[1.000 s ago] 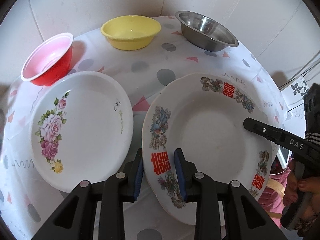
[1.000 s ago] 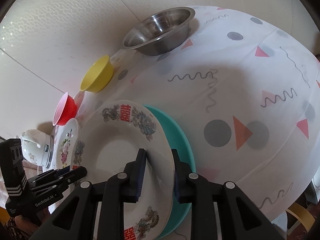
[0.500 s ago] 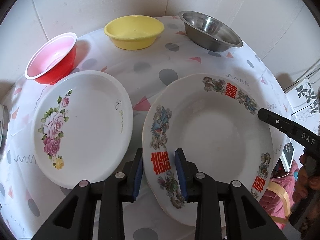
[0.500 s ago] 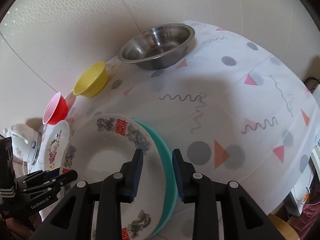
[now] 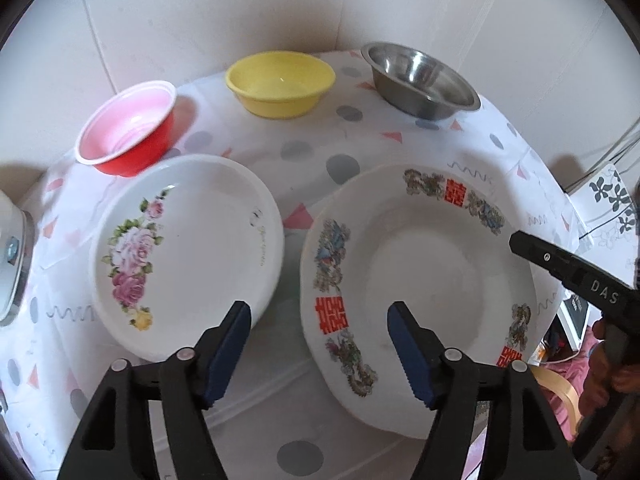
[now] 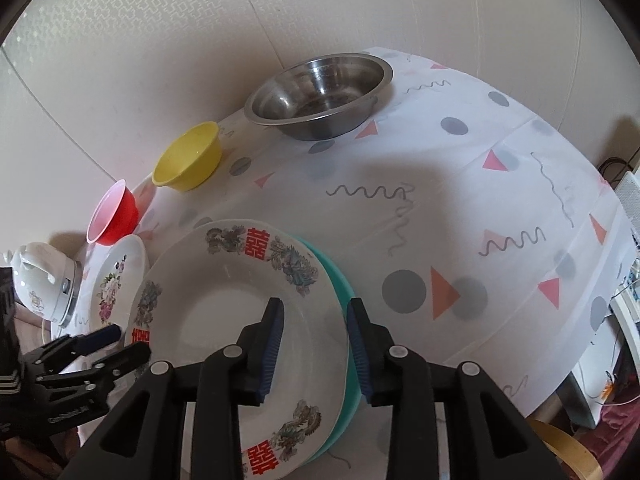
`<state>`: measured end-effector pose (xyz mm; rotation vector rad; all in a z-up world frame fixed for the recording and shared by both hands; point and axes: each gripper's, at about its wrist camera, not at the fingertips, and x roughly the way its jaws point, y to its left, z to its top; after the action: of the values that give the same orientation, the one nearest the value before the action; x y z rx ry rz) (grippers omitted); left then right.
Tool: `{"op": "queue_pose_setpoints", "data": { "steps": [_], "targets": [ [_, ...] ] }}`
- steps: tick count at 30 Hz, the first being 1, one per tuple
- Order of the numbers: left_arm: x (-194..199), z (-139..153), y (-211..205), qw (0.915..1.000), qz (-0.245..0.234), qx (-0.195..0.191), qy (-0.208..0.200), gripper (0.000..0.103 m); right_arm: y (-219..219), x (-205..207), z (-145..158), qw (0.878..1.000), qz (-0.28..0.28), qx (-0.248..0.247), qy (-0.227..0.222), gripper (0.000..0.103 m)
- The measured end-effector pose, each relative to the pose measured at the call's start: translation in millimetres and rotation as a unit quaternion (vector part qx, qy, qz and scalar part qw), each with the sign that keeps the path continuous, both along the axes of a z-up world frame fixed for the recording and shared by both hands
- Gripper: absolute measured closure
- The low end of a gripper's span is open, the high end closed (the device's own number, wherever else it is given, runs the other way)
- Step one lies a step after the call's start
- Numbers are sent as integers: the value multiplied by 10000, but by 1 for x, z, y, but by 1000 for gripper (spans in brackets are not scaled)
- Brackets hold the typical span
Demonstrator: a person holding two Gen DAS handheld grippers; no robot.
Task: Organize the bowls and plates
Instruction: 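Lower the plate onto the teal plate and open the right gripper, then move the left tool to the rim of the white rose bowl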
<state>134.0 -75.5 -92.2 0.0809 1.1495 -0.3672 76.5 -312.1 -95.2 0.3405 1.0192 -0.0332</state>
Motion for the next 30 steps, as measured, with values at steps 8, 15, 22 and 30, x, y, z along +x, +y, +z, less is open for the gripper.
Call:
{"op": "queue_pose_setpoints", "data": {
  "steps": [8,15,22,30],
  "targets": [
    [-4,6,19,9998,184,-15,-46,31,3,-3,5,9997,-126,-215,39,70],
    [-7,7,56,9976,672,18,-161,25,12,-2,25,9983,-62,-571,-66,65],
    [-10,7,96,9922,1228,154,-165,23,38,9,46,9966,259,-728,-290,64],
    [-18,8,132,9855,1652,286,-259,22,80,24,57,9947,700,-654,-368,64]
  ]
}}
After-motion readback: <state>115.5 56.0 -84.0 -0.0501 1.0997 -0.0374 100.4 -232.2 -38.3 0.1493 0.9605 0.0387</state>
